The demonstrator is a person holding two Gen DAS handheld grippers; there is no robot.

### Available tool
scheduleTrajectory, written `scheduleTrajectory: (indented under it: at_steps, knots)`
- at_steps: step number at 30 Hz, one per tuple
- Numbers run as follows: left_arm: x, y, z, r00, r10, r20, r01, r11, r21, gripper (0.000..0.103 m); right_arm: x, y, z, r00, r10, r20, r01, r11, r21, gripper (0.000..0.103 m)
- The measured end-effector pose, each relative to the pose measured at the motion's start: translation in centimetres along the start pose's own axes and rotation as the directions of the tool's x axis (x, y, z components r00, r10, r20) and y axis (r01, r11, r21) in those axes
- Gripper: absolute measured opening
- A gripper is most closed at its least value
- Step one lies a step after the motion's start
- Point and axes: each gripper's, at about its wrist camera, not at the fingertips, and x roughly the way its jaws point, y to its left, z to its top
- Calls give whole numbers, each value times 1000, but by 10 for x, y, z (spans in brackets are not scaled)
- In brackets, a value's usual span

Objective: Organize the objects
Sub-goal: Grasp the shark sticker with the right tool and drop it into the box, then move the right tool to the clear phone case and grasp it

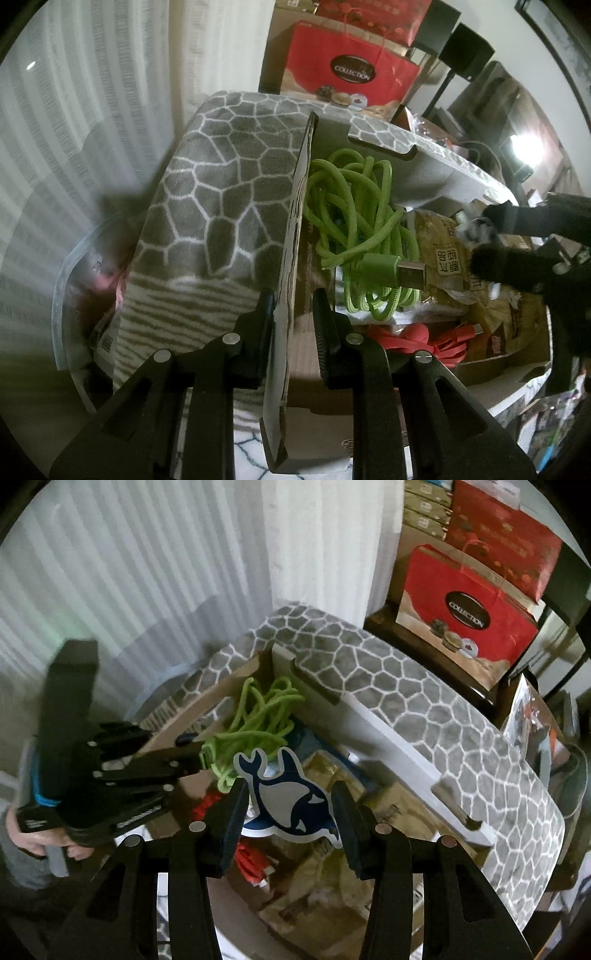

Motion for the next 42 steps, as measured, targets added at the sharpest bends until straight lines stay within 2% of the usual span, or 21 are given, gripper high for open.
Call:
scheduleTrajectory:
  at_steps: [3,5,8,15,24,36,42]
  knots:
    - [0,0,0,1000,-1,0,1,1000,0,18,14,1,-1,999,-29,-22,29,1000,-12,49]
    - [0,0,0,1000,-2,0,2,1000,-1,18,19,-1,-3,999,-42,-32,42,999,-3,56]
    - [0,0,0,1000,0,-1,0,1000,-2,18,17,-9,-5,1000,9,-28,-7,999,46,58]
    - [-1,1,0,1000,2,1,-2,1000,-2,18,-12,-27,-12,999,43,29,-47,987,153,59]
    - [-1,0,0,1000,5,0,-5,1000,2,18,-57,-55,-37,997,10,79,-31,963,267,61]
    - [-1,0,1,1000,8,-3,-8,1000,7,18,-97,-122,-104,992,-107,62,70,896,438,64]
    - [0,1,2,1000,10,-3,-10,1000,6,18,-106,-161,-145,980,-201,9,163,819,550,77]
